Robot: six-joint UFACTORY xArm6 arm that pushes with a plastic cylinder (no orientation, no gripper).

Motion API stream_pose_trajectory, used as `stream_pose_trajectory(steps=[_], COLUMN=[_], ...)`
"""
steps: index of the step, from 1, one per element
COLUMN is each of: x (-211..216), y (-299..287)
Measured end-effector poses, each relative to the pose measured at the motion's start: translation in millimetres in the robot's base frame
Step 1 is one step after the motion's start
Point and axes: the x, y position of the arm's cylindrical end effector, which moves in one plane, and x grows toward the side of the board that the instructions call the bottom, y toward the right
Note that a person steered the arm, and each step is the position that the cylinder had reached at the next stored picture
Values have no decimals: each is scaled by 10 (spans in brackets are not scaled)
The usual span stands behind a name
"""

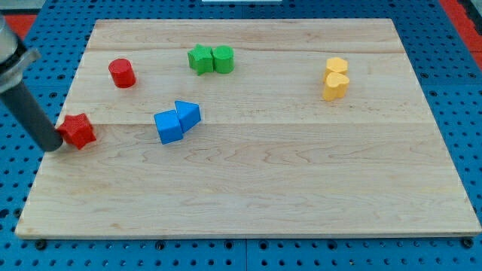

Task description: Slide the red star closer to the red circle

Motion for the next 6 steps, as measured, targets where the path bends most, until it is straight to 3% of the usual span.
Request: stream_pose_trajectory(steps=[1,3,5,6], x=[-386,214,-495,-574], y=[130,154,272,272])
